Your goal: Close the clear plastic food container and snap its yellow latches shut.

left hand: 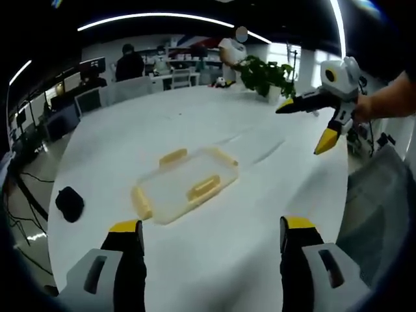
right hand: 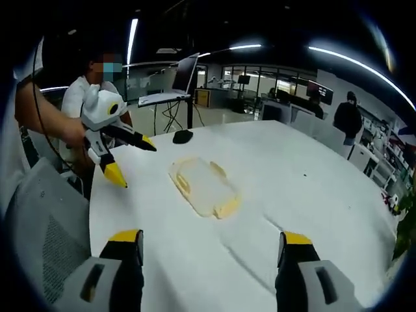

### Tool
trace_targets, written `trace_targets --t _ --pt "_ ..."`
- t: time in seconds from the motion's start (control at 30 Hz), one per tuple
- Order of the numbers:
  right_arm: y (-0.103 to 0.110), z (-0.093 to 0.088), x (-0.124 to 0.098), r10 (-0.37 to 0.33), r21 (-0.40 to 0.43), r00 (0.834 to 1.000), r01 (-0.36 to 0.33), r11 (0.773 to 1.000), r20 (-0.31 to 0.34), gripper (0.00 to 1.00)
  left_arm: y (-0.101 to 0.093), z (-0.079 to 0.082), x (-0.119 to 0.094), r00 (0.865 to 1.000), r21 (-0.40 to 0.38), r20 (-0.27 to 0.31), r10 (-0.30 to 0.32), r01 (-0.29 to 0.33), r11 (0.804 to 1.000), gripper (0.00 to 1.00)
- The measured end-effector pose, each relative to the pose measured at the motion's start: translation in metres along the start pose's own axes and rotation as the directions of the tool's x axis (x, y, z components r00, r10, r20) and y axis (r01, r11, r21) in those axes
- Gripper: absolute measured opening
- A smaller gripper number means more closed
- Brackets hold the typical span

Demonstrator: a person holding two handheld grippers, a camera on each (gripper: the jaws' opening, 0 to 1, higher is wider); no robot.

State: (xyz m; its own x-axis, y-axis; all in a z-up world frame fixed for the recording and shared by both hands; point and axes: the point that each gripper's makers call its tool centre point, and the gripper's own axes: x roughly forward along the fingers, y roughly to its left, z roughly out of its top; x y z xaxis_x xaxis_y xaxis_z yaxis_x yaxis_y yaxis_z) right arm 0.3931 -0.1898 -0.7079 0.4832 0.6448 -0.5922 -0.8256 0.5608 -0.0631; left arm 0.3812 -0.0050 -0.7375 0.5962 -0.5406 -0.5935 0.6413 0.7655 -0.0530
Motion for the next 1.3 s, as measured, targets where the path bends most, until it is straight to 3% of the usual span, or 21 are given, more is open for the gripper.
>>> trace_targets --t 1.13,1.3 --pt "-0.011 0.021 0.035 0.024 -0.115 0.999 -0.027 0.993 -0.028 0.83 0.036 -0.004 -0.001 0.997 0.123 -0.059 -0.044 0.051 0.991 0.82" --pt "-0.012 0.022 0.037 0.031 -0.135 0.999 -0.036 0.99 -0.04 0.83 0.04 -0.004 0.0 0.996 0.184 -0.077 -0.055 0.068 0.98 0.81"
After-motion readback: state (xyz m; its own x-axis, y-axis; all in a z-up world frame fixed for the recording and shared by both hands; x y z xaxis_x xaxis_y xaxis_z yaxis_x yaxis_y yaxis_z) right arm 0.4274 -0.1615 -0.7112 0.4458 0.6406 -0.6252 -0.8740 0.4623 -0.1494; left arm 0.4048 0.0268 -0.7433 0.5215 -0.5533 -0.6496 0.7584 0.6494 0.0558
